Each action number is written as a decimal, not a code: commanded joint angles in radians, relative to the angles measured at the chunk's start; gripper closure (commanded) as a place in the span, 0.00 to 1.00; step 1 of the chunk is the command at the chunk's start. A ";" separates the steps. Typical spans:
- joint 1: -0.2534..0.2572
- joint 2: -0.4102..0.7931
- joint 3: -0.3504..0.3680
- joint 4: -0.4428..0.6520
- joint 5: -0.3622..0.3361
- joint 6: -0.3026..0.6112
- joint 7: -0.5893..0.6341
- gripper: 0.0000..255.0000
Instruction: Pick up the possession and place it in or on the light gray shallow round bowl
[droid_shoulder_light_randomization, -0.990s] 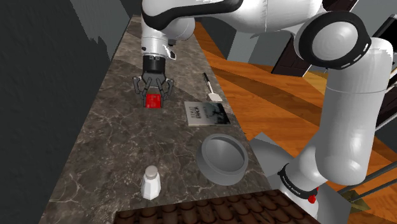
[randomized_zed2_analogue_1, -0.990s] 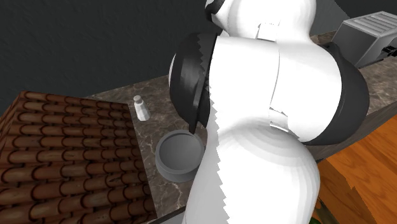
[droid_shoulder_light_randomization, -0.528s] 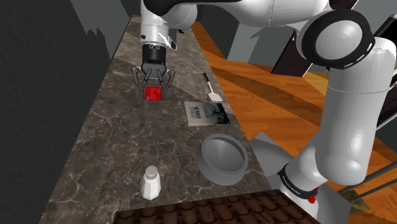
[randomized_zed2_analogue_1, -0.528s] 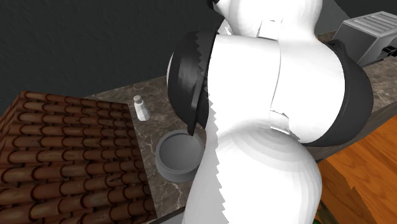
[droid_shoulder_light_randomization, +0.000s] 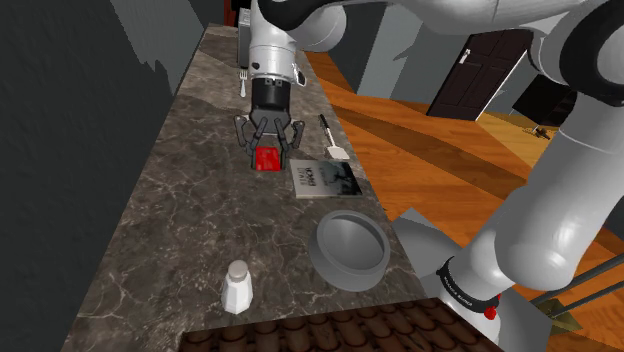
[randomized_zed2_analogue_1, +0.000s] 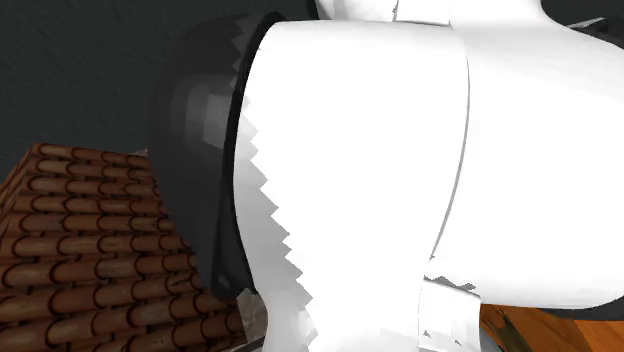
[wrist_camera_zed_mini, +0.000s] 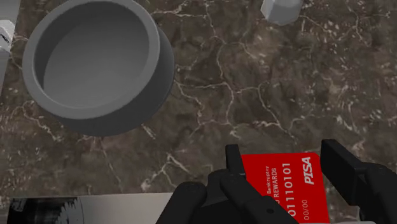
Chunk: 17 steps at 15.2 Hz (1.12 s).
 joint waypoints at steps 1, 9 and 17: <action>-0.005 -0.083 0.002 -0.103 0.020 0.017 -0.017 1.00; 0.001 -0.407 0.004 -0.455 0.104 0.038 -0.064 1.00; 0.043 -0.749 -0.005 -0.743 0.177 -0.021 -0.069 1.00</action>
